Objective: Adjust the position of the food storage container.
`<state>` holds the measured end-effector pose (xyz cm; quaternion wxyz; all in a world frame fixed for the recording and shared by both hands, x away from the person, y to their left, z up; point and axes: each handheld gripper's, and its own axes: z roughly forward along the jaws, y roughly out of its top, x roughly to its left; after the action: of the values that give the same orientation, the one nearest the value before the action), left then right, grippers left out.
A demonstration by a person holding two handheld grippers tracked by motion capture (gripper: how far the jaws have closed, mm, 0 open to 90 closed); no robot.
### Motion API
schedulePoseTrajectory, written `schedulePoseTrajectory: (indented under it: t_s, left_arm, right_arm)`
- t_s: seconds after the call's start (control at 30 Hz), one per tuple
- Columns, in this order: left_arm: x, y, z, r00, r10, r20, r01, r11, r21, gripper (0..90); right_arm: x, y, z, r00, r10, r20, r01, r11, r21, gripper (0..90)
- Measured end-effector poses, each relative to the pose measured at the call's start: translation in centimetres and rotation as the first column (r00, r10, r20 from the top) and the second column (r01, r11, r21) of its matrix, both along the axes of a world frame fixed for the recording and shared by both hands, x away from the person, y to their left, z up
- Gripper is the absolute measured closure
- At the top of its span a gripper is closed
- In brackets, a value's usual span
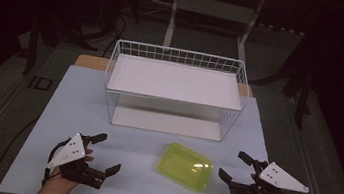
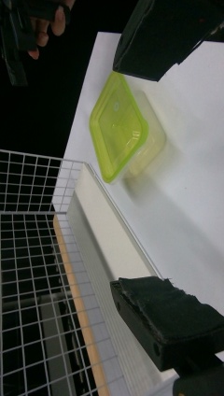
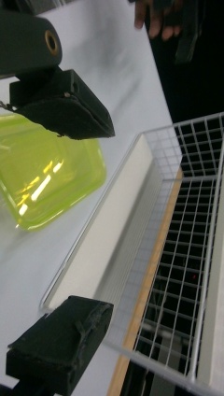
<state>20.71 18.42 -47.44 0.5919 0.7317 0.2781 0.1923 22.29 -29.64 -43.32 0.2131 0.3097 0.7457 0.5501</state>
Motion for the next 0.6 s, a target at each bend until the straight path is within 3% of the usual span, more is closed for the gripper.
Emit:
schedulePoseTrajectory:
  t_s: [0.2, 0.37, 0.5, 0.6]
  left_arm:
    - [-0.1, 0.3, 0.3, 0.9998, 0.013, 0.013, -0.013, 0.9997, -0.019, 0.4]
    - [-0.2, 0.4, 0.3, 0.9997, 0.016, 0.019, -0.016, 0.9997, -0.017, 0.4]
    - [-0.2, 0.3, 0.3, 0.9998, 0.013, 0.015, -0.013, 0.9998, -0.012, 0.4]
    - [-0.1, 0.1, 0.2, 1.0000, 0.000, 0.005, 0.000, 0.9999, -0.017, 0.4]
  right_arm:
    - [0.1, 0.5, 0.7, 0.9999, -0.006, -0.012, 0.006, 1.000, -0.007, 12.8]
    - [0.8, 0.6, 1.0, 0.9987, -0.002, -0.052, 0.001, 1.000, -0.021, 15.1]
    - [1.2, 0.6, 0.6, 0.9971, 0.007, -0.076, -0.012, 0.998, -0.057, 23.1]
    - [1.8, 0.6, -0.6, 0.9915, 0.004, -0.130, -0.015, 0.996, -0.083, 36.0]
